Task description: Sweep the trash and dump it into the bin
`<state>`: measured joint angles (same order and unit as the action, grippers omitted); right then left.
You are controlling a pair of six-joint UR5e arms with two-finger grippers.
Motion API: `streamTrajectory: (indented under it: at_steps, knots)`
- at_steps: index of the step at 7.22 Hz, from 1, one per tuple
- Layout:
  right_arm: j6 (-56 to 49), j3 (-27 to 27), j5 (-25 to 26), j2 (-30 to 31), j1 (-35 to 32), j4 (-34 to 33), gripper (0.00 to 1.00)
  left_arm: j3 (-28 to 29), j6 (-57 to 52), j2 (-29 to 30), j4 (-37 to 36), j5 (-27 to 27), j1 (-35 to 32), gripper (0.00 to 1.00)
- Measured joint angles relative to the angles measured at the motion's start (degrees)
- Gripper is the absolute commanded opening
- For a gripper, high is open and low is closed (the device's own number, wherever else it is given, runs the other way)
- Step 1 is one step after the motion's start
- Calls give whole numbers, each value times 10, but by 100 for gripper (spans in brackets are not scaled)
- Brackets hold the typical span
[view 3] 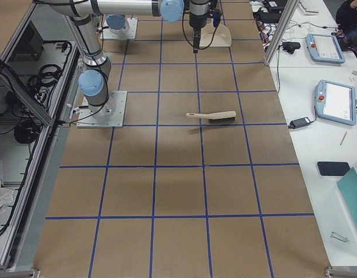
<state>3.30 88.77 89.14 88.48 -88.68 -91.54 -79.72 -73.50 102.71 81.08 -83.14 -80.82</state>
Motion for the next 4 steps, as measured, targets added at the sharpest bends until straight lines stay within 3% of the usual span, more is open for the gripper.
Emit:
streamTrajectory:
  at_steps: [4]
  knots:
    - [-4,0,-1,4,0,6,100,-42,360,-105,110,-12,-43,100]
